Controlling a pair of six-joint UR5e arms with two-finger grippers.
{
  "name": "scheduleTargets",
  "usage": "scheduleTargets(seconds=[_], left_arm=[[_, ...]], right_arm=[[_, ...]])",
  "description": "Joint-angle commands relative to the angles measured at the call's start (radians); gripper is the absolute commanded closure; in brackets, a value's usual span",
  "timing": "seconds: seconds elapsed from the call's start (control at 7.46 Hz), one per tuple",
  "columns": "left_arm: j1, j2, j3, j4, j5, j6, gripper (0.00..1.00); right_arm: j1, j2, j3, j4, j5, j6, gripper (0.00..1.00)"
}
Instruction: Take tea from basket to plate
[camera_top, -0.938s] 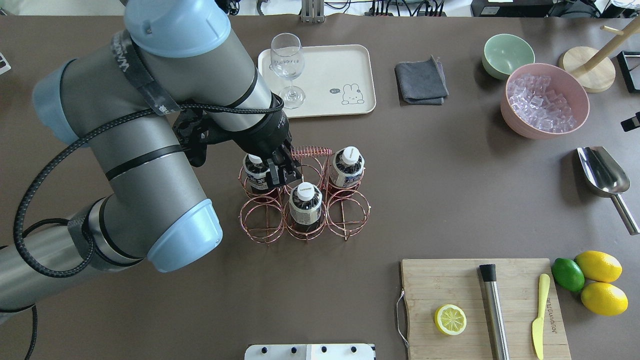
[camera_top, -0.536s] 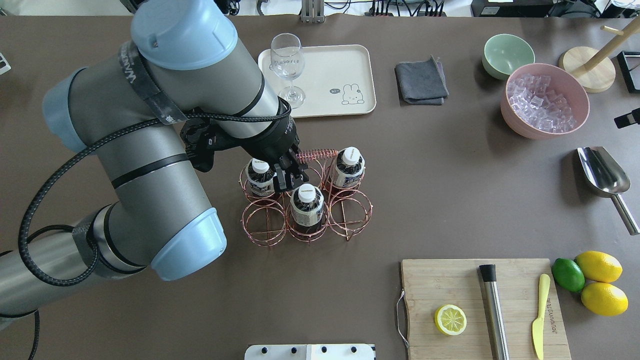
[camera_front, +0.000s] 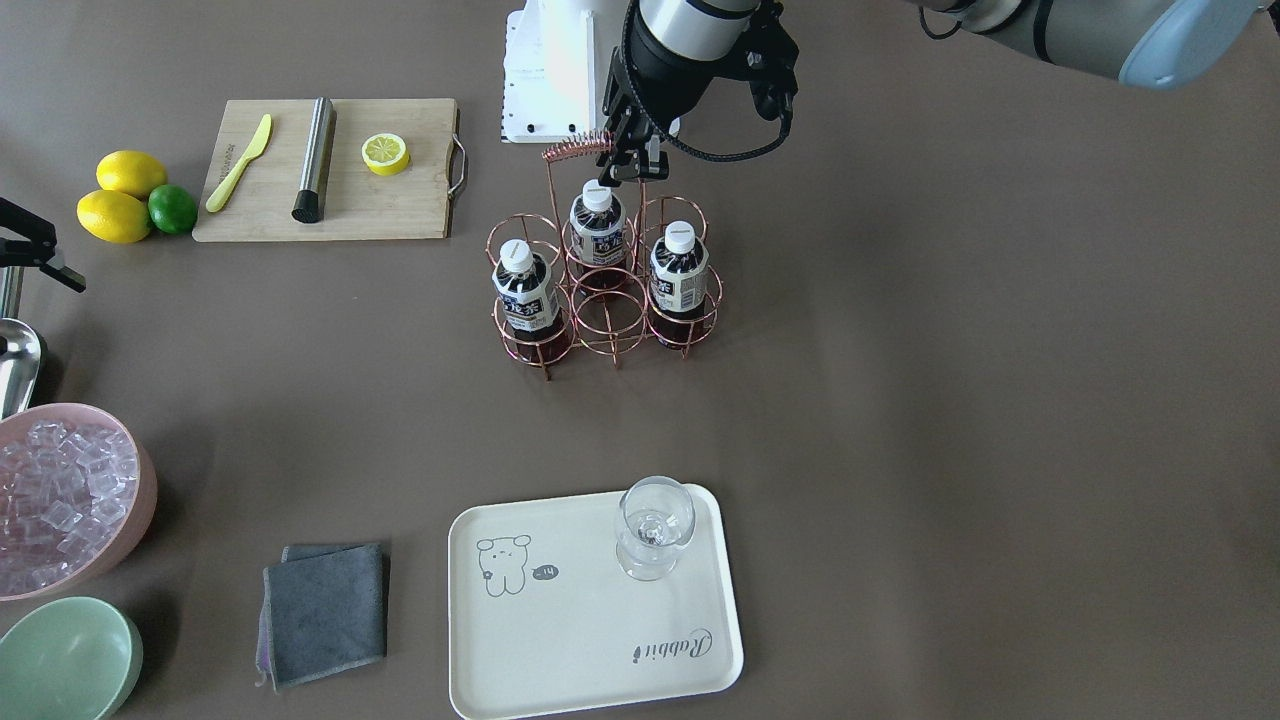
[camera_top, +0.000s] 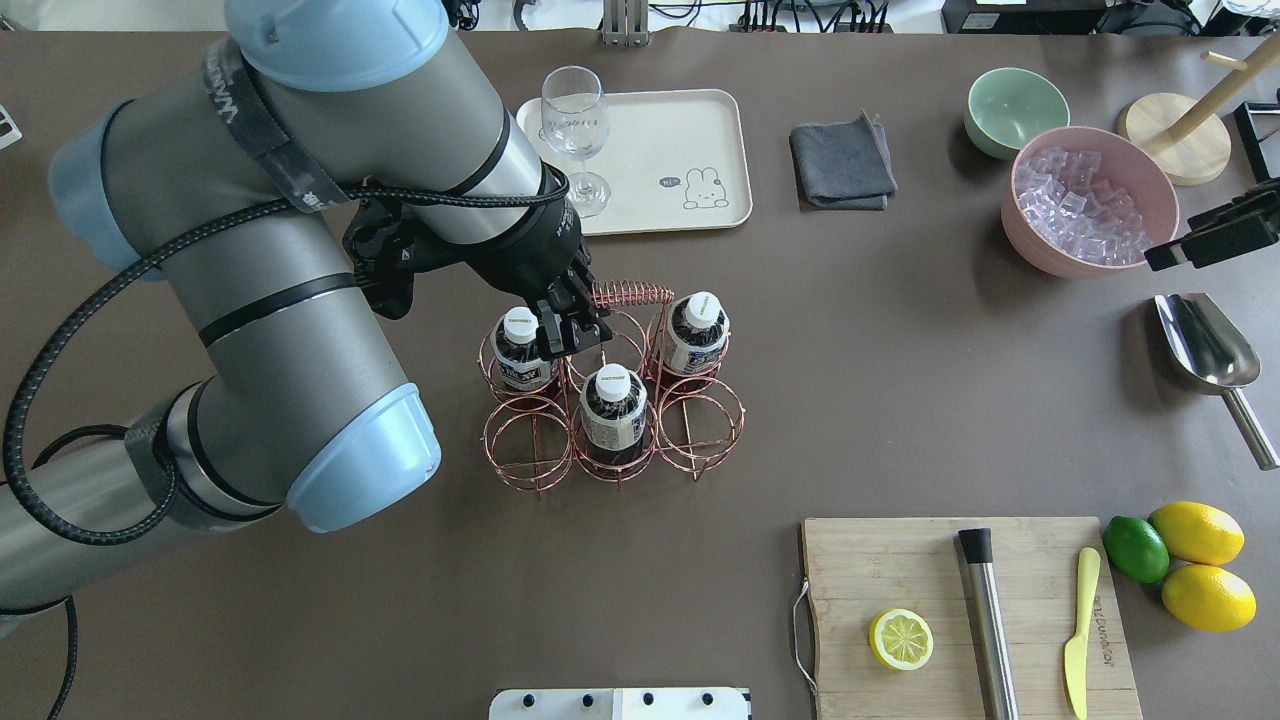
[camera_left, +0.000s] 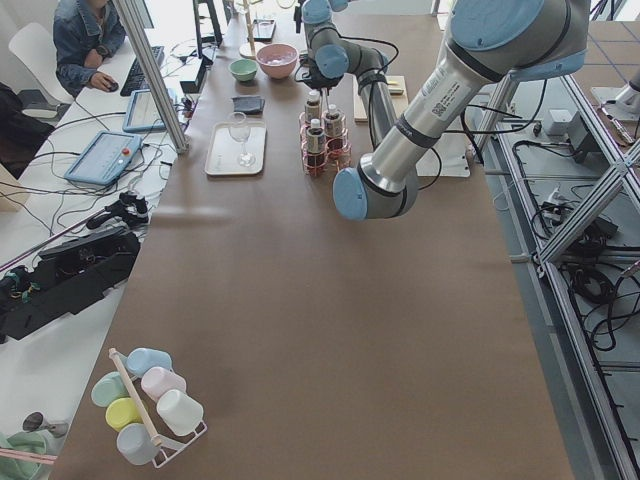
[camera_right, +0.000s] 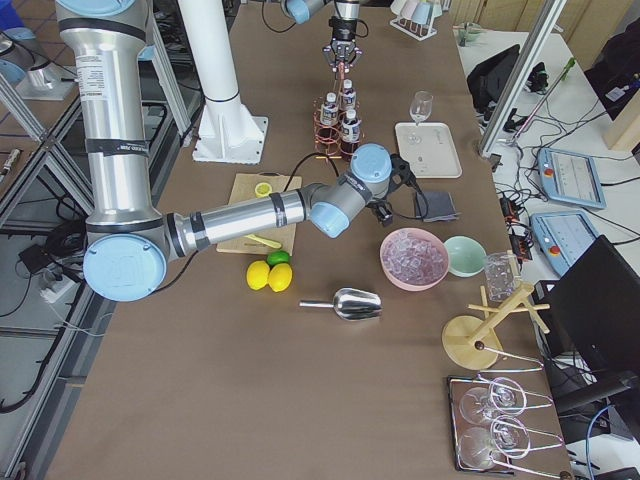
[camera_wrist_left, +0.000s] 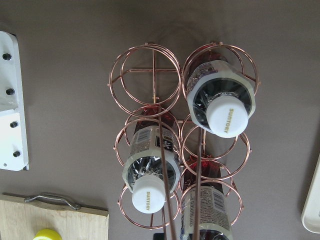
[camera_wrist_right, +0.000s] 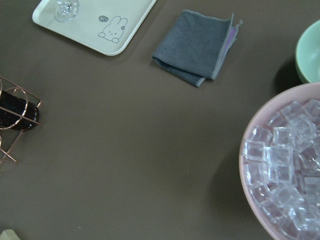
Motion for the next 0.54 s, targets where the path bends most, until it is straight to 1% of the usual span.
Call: scheduleTargets(seconds=[0.0, 0.13, 0.27, 0.4], left_arm=[[-0.001, 0.018, -0.003, 0.0, -0.003, 0.003, 1.0], [-0.001, 0.018, -0.003, 0.0, 0.001, 0.003, 1.0], [-0.001, 0.03, -0.004, 0.0, -0.001, 0.002, 1.0], [-0.001, 0.032, -0.017, 0.0, -0.001, 0.0, 1.0]], right_arm=[[-0.097, 0.048, -0.003, 0.237, -0.029, 0.279, 0.01], [-0.156, 0.046, -0.007, 0.384, -0.11, 0.39, 0.01], [-0.241, 0.048, -0.01, 0.499, -0.208, 0.421, 0.01], [-0.301, 0.05, 0.007, 0.535, -0.291, 0.425, 0.01]])
